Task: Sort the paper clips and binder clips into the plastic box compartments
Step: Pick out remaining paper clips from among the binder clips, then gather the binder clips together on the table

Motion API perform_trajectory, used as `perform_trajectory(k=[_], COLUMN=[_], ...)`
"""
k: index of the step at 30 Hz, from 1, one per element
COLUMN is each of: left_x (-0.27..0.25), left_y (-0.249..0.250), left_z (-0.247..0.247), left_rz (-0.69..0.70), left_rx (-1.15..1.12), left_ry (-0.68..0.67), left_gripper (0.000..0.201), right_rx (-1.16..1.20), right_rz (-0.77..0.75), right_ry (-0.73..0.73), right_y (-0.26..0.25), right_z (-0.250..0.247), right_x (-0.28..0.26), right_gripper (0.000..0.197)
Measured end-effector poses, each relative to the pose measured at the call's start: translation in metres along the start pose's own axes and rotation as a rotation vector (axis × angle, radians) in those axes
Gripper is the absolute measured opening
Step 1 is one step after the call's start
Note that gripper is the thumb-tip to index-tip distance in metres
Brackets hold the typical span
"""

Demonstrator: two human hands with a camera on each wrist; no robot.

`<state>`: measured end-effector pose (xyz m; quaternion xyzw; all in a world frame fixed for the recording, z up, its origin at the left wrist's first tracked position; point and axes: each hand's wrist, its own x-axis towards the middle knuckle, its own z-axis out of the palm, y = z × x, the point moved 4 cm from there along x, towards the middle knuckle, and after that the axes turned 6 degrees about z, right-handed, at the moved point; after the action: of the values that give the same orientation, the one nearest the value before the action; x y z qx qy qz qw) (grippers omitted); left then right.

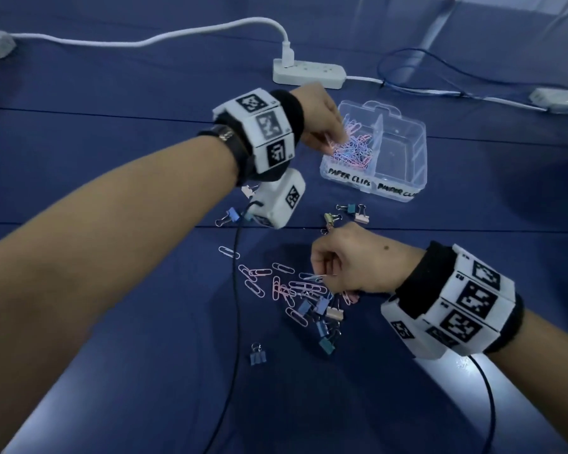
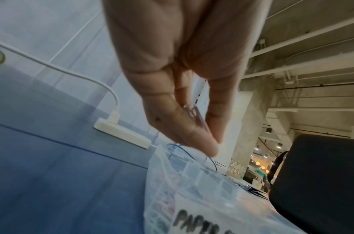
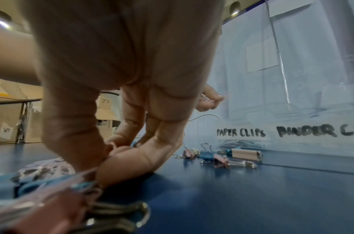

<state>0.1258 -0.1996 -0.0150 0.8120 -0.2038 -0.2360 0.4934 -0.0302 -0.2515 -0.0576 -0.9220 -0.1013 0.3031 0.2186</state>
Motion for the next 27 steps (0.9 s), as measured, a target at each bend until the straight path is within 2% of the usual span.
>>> perform_trajectory(k=[5, 11, 14, 19, 22, 25, 27], left_x=[0.021, 0.022, 0.017, 0.001, 0.004, 0.010, 0.015], left_y=[0.002, -0.003, -0.006, -0.007, -0.004, -0.001, -0.003], left_z=[0.015, 0.020, 0.012, 0.009, 0.010, 0.018, 0.022], left_rz=[-0.009, 0.041, 0.103, 0.170, 0.200, 0.183, 0.157], left_rx=[-0.038, -0.022, -0.002, -0.037, -0.074, -0.080, 0.009], left_ry=[0.137, 0.024, 0.091, 0.095, 0.184, 0.273, 0.280], left_gripper=[0.011, 0.023, 0.025, 0.024, 0.022, 0.007, 0.020], right_rx=[-0.004, -0.007, 0.006, 0.202, 0.294, 0.363, 0.416], right_rz=[-0.043, -0.058, -0.041, 0.043, 0.046, 0.041, 0.045], right_ry=[0.012, 0.062, 0.081, 0.128, 0.101, 0.074, 0.060], right_y=[0.002, 0.007, 0.008, 0.020, 0.022, 0.022, 0.025], right_z=[0.003, 0.002, 0.000, -0.018, -0.017, -0.014, -0.013], right_x=[0.002, 0.005, 0.006, 0.005, 0.007, 0.008, 0.007], right_gripper=[0.017, 0.012, 0.015, 0.017, 0.020, 0.020, 0.019])
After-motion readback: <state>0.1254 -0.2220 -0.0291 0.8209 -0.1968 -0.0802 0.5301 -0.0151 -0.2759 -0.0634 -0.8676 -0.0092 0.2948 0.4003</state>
